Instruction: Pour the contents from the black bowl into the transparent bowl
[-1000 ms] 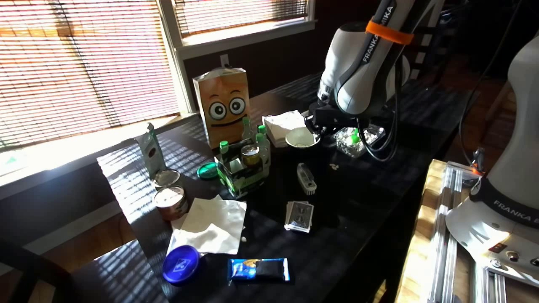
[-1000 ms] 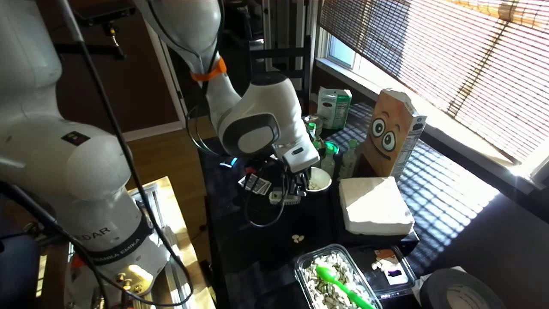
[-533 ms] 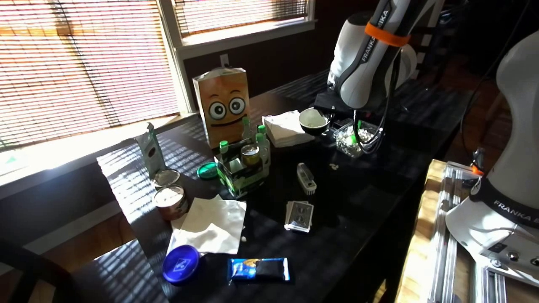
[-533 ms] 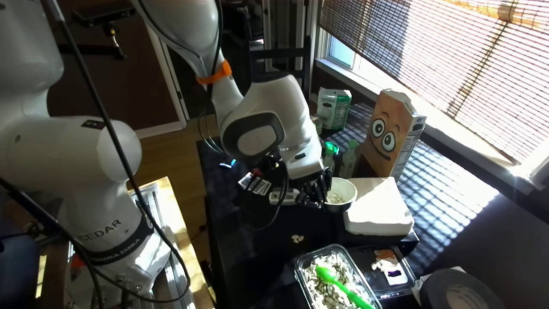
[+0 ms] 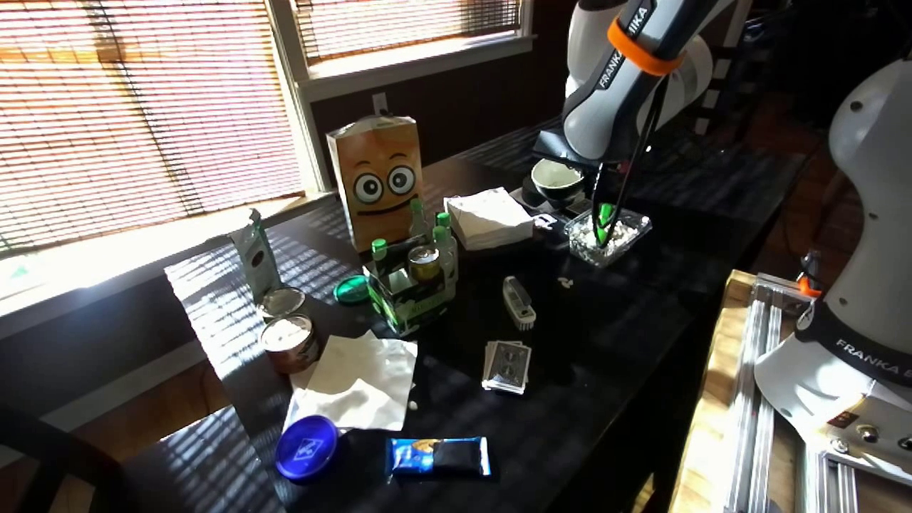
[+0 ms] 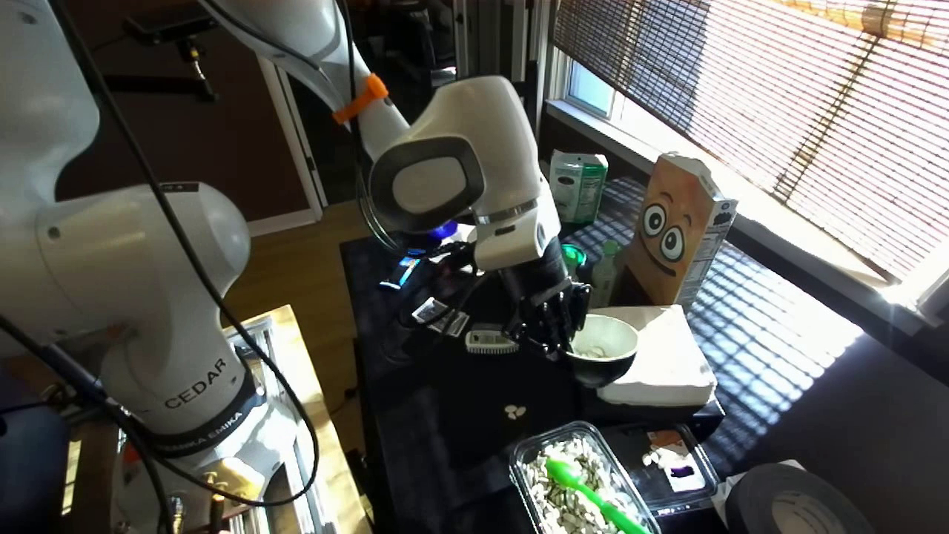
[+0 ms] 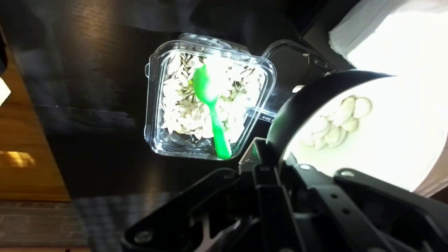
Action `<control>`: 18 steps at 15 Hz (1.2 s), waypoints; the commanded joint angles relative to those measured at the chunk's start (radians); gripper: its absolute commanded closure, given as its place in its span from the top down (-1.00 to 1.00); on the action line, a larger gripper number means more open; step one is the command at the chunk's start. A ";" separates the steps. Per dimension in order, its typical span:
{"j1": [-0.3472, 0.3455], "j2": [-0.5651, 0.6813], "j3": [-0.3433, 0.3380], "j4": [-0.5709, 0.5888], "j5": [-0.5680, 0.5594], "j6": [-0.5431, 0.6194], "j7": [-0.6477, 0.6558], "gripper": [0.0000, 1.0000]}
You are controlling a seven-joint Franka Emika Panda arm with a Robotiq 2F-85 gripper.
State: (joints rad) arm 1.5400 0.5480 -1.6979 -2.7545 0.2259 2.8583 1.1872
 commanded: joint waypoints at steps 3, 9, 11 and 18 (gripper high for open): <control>0.033 0.066 0.037 0.018 0.059 -0.063 -0.023 -0.96; -0.118 0.073 0.184 0.067 0.058 -0.151 0.027 -0.96; -0.157 0.072 0.225 0.086 0.050 -0.168 0.038 -0.96; -0.244 0.042 0.324 0.164 0.029 -0.225 0.100 -0.96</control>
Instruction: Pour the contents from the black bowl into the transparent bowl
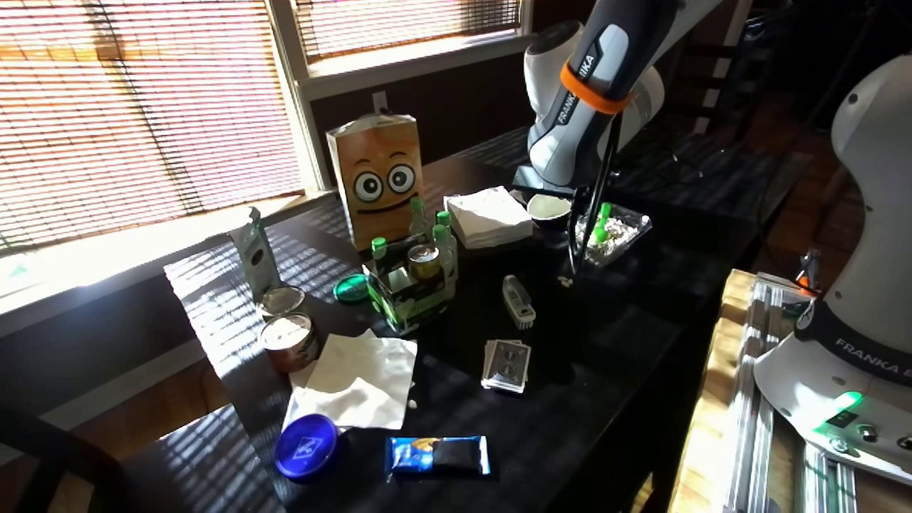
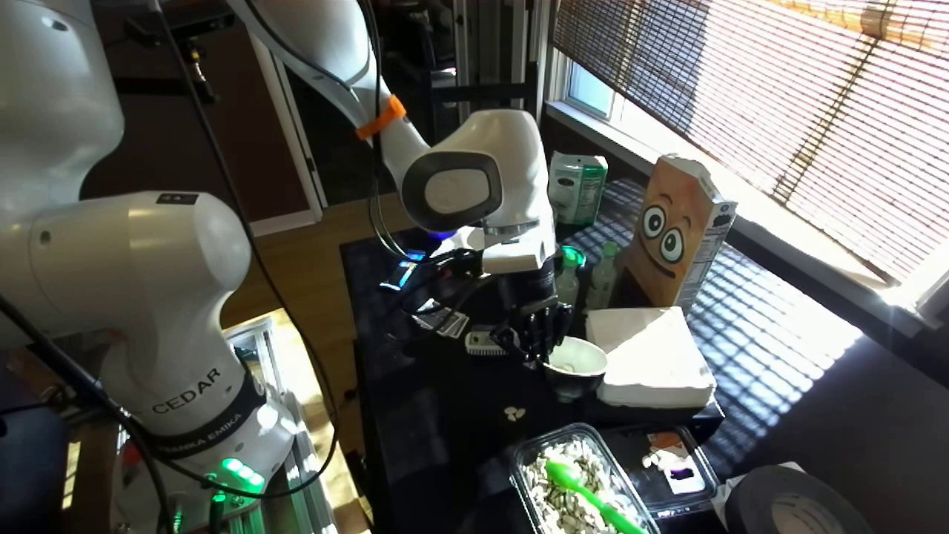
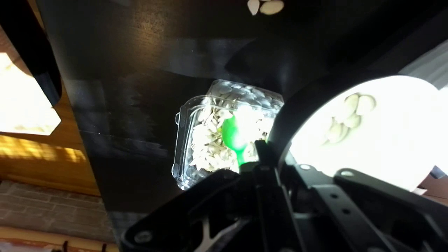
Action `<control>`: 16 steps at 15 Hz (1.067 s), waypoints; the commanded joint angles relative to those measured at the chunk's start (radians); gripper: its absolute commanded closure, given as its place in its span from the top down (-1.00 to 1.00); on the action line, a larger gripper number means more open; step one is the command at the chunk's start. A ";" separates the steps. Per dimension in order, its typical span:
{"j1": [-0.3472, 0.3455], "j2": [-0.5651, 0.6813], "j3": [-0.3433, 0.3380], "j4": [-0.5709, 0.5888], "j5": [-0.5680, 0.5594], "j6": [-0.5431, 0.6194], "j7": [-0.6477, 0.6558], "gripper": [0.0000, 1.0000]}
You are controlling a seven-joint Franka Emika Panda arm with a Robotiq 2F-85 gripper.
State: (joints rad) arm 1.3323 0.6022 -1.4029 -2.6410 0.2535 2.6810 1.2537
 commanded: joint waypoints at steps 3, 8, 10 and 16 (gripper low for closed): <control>-0.030 -0.011 0.027 0.032 -0.022 -0.022 0.030 -0.84; -0.035 -0.012 0.027 0.036 -0.023 -0.023 0.031 -0.84; -0.035 -0.012 0.027 0.036 -0.023 -0.023 0.031 -0.84; -0.036 -0.012 0.028 0.036 -0.023 -0.024 0.031 -0.84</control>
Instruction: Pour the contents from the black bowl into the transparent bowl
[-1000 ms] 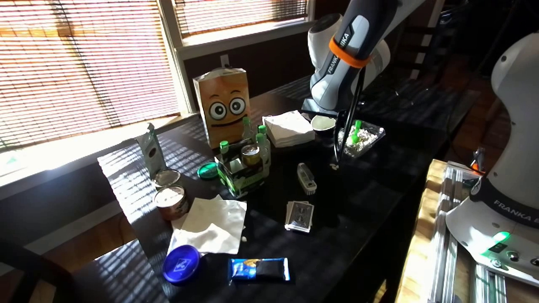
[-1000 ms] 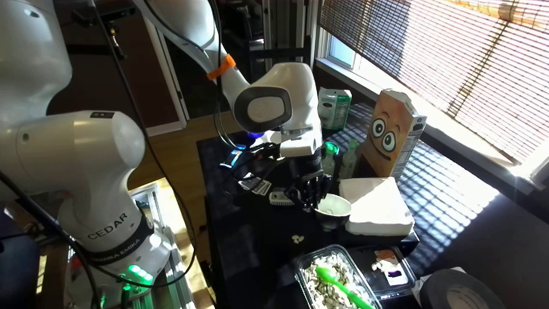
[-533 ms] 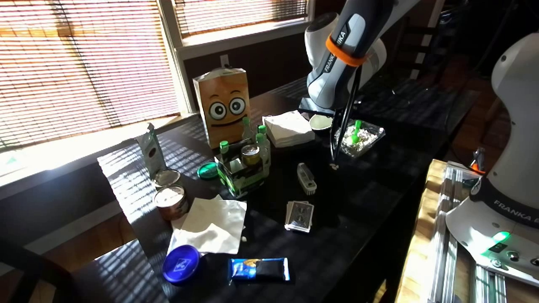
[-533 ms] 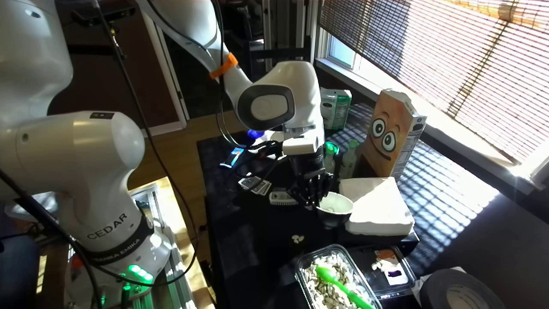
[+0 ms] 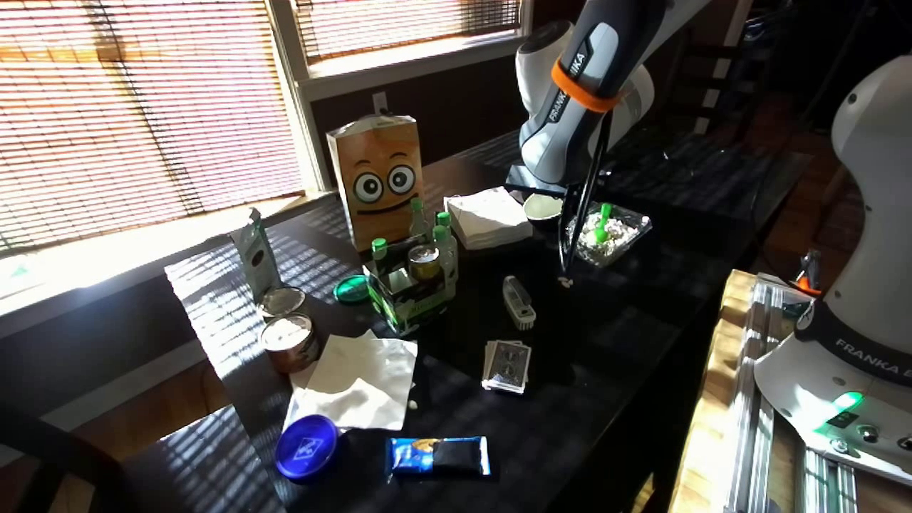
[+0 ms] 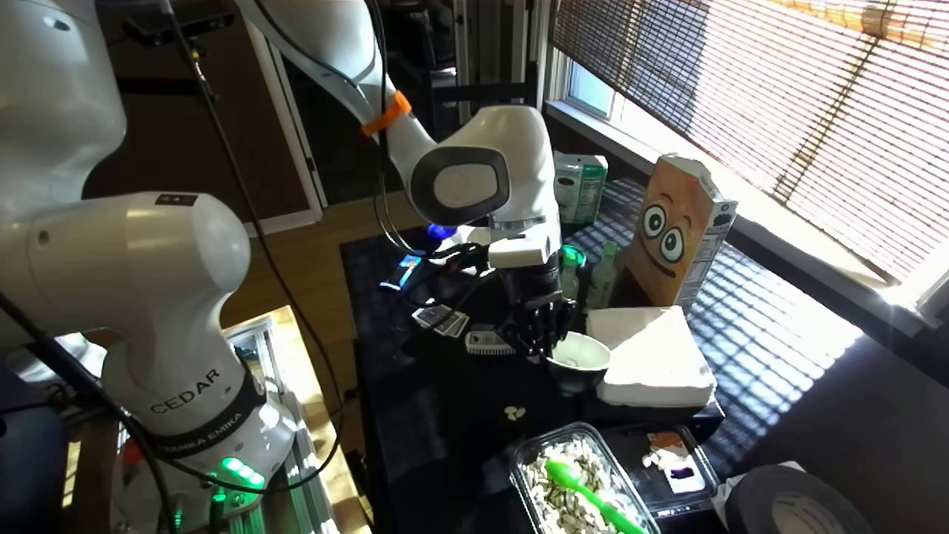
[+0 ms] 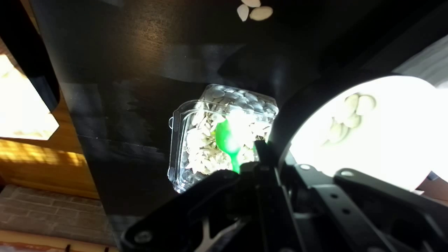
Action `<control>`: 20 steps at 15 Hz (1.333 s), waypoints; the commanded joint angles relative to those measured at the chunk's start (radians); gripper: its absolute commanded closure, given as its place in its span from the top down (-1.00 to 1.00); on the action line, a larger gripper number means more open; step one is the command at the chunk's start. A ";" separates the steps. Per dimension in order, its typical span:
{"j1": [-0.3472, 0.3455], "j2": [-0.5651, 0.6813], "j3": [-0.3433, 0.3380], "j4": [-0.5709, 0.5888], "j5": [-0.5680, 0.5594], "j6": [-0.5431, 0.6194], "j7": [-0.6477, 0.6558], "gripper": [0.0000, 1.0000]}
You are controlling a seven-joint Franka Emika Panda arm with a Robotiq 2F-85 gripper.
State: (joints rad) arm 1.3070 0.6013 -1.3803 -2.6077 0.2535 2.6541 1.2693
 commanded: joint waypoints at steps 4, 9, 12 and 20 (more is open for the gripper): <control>-0.011 -0.011 0.005 0.002 -0.023 0.003 0.016 -0.84; -0.011 -0.011 0.005 0.002 -0.023 0.003 0.016 -0.84; -0.011 -0.011 0.005 0.002 -0.023 0.003 0.016 -0.84; 0.041 -0.013 -0.006 -0.031 0.006 -0.013 0.102 -0.96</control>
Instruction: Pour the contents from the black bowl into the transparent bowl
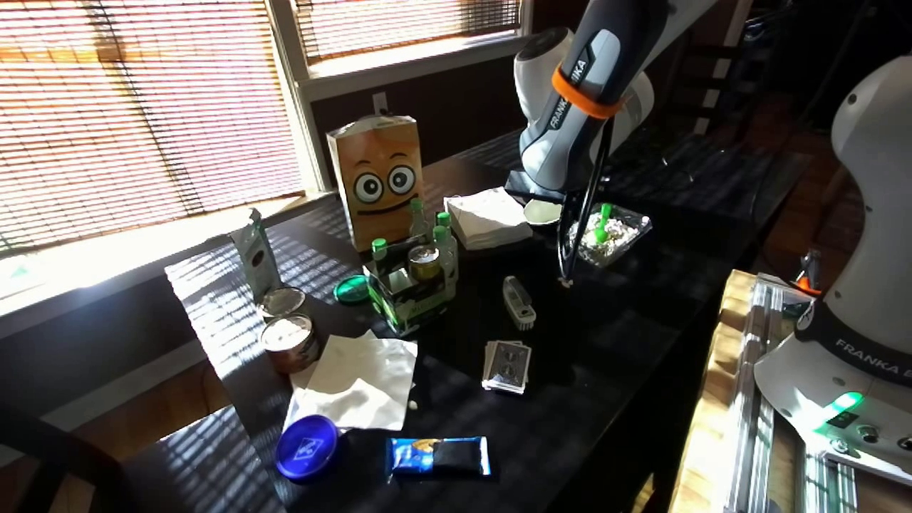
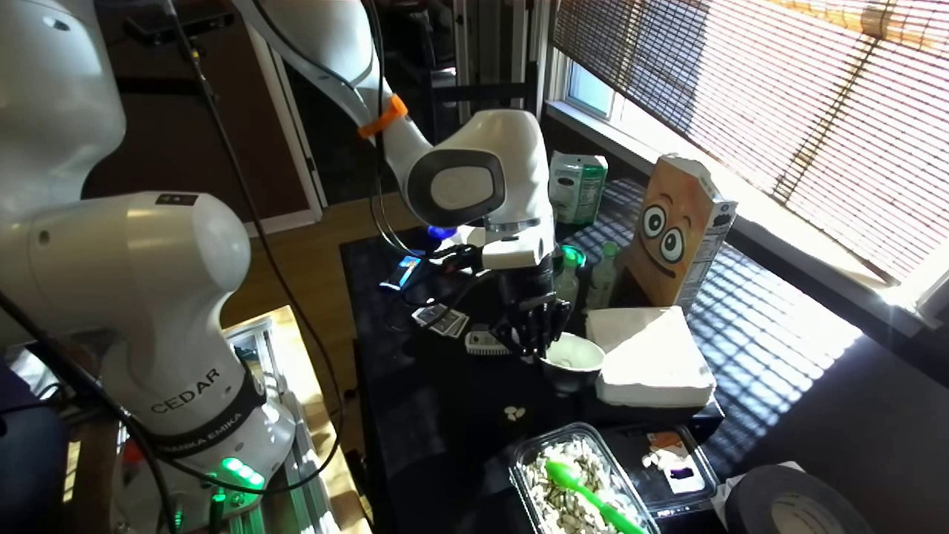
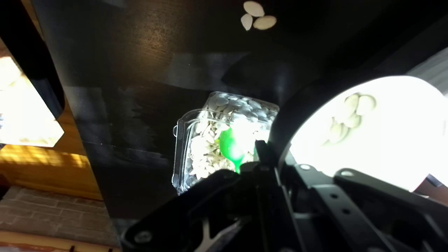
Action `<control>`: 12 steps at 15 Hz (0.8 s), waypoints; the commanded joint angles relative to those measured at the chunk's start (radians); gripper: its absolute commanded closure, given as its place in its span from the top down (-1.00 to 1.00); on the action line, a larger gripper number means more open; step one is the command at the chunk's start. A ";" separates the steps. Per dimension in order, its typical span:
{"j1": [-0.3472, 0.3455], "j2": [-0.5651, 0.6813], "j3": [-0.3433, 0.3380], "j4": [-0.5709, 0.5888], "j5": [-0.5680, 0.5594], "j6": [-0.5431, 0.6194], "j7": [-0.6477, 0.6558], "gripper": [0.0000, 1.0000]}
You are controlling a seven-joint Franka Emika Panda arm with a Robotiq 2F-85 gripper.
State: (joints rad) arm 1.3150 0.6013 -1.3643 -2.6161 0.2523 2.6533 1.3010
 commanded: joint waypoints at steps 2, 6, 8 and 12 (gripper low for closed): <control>0.055 -0.022 -0.059 -0.047 0.017 -0.003 0.124 -0.96; 0.177 0.072 -0.203 -0.123 0.008 0.009 0.198 -0.96; 0.233 0.168 -0.257 -0.150 0.004 -0.013 0.207 -0.96; 0.239 0.293 -0.236 -0.133 -0.023 -0.129 0.196 -0.96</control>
State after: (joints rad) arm 1.5254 0.7525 -1.6144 -2.7529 0.2496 2.6046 1.4670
